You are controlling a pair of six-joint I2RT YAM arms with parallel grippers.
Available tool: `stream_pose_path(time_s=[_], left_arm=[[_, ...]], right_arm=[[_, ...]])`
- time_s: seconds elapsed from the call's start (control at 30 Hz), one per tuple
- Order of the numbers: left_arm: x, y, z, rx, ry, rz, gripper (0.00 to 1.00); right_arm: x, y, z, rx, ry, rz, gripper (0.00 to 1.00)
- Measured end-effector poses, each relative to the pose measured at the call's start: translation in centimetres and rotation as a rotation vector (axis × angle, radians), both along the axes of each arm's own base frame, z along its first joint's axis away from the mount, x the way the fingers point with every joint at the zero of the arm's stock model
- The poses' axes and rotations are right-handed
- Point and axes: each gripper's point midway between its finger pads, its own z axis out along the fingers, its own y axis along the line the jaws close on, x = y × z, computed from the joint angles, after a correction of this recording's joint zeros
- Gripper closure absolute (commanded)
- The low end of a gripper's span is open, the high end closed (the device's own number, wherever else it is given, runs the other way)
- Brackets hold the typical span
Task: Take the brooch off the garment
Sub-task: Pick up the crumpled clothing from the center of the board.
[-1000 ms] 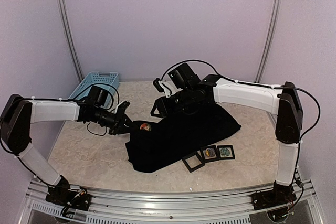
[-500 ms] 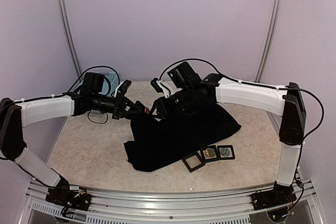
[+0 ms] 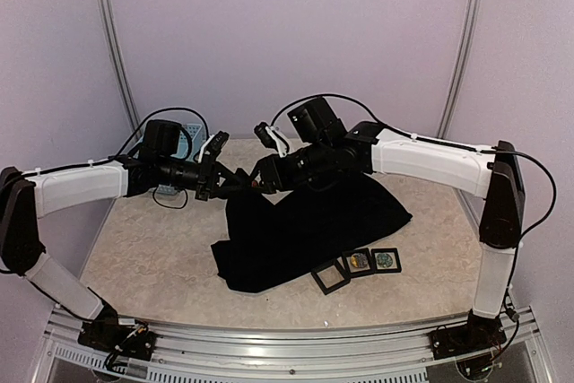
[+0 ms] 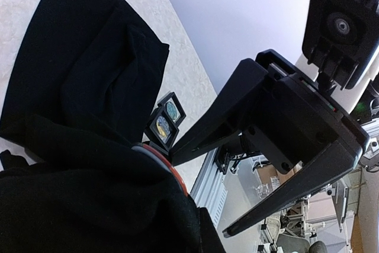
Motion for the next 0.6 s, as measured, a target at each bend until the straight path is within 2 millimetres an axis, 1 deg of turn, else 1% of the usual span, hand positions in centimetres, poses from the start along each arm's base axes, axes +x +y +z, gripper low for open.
stream_pose_path(time_s=[0.07, 0.13, 0.2, 0.23, 0.27, 0.3, 0.4, 0.43, 0.5, 0.53, 0.6], left_arm=[[0.0, -0.1, 0.2, -0.003, -0.010, -0.004, 1.00], [0.0, -0.1, 0.1, -0.001, -0.015, -0.005, 0.95], [0.0, -0.1, 0.1, 0.002, -0.018, -0.004, 0.95], [0.0, 0.0, 0.0, 0.006, -0.016, -0.002, 0.92], [0.0, 0.0, -0.2, 0.014, -0.011, 0.000, 0.86], [-0.1, 0.1, -0.5, 0.025, -0.005, 0.002, 0.77], [-0.6, 0.5, -1.6, 0.058, 0.024, 0.002, 0.48], [-1.1, 0.8, -2.2, 0.074, 0.044, 0.003, 0.37], [-2.2, 1.5, -3.1, 0.102, 0.069, 0.001, 0.20], [-2.7, 2.1, -3.4, 0.117, 0.087, 0.008, 0.15], [-3.2, 3.0, -3.2, 0.136, 0.085, 0.022, 0.07]], right_arm=[[0.0, 0.1, 0.3, 0.008, 0.004, -0.001, 0.53], [0.1, 0.3, 0.5, 0.014, 0.010, -0.007, 0.53], [0.4, 0.4, 0.5, 0.015, 0.012, -0.013, 0.51], [0.5, 0.5, 0.4, 0.012, 0.012, -0.017, 0.50], [0.5, 0.4, 0.2, 0.007, 0.015, -0.022, 0.48], [0.5, 0.4, 0.1, 0.004, 0.017, -0.022, 0.47], [0.4, 0.4, -0.3, 0.009, 0.006, -0.010, 0.44], [0.2, 0.3, -0.8, 0.010, 0.001, 0.000, 0.44], [-0.5, -0.2, -2.4, -0.008, 0.001, 0.023, 0.43], [-0.8, -0.7, -3.5, -0.025, 0.000, 0.034, 0.43], [-1.4, -1.4, -5.5, -0.065, -0.002, 0.052, 0.43]])
